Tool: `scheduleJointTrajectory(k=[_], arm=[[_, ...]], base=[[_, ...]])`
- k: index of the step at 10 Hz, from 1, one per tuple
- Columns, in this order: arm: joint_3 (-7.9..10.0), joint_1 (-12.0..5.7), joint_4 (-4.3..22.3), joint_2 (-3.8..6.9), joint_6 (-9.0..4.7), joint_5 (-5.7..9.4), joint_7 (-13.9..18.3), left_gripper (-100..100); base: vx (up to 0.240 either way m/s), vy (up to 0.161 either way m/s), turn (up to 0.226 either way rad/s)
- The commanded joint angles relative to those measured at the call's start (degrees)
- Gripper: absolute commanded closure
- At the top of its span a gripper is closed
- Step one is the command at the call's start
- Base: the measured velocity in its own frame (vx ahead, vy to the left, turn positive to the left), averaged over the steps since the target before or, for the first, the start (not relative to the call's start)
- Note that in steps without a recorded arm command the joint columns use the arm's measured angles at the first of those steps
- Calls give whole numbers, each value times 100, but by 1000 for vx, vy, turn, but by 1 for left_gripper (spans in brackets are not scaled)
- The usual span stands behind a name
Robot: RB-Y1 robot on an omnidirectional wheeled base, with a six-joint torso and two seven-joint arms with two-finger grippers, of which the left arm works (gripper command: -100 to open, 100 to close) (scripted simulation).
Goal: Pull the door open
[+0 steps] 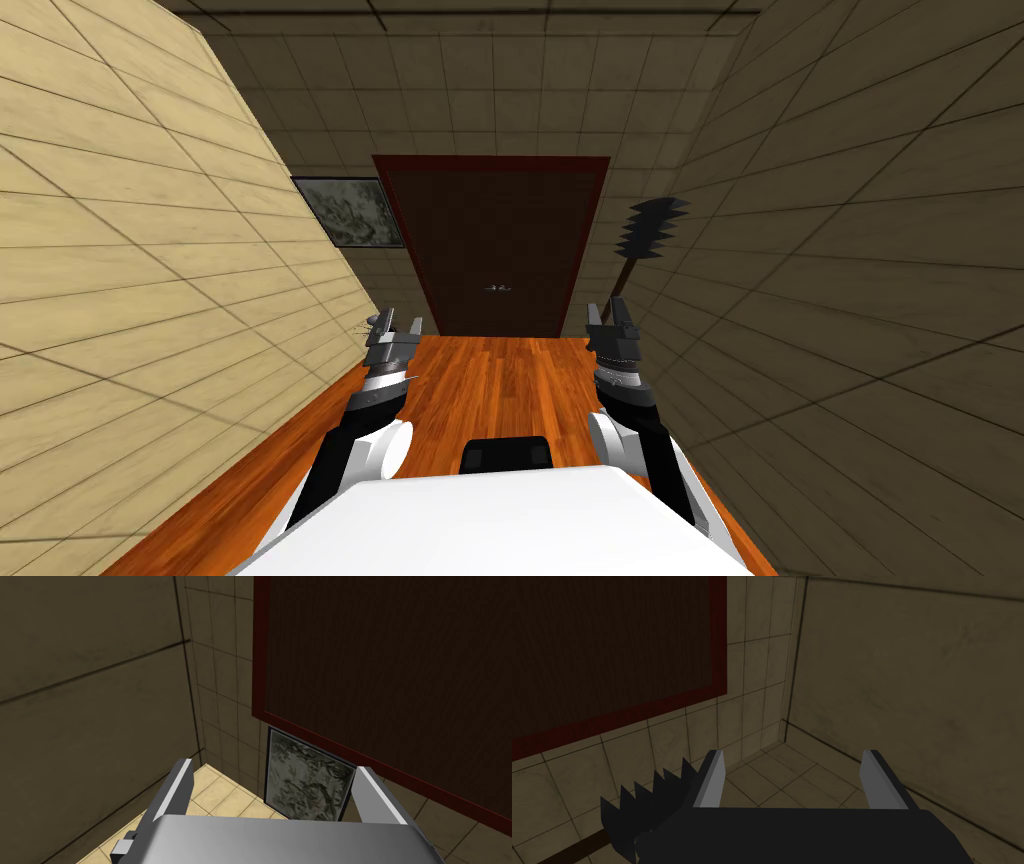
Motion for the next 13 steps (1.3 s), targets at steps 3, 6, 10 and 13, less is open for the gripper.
scheduleJointTrajectory(k=[3, 6, 10, 13], arm=[[22, -100, 351, 99, -93, -1, 31, -100], [48, -218, 767, 198, -204, -2, 67, -100], [82, -373, 1314, 309, -350, -3, 115, -100], [102, -465, 1635, 367, -435, -3, 143, -100]], base=[[89, -1, -29], [120, -22, -36], [132, 3, -34], [109, -17, -32]])
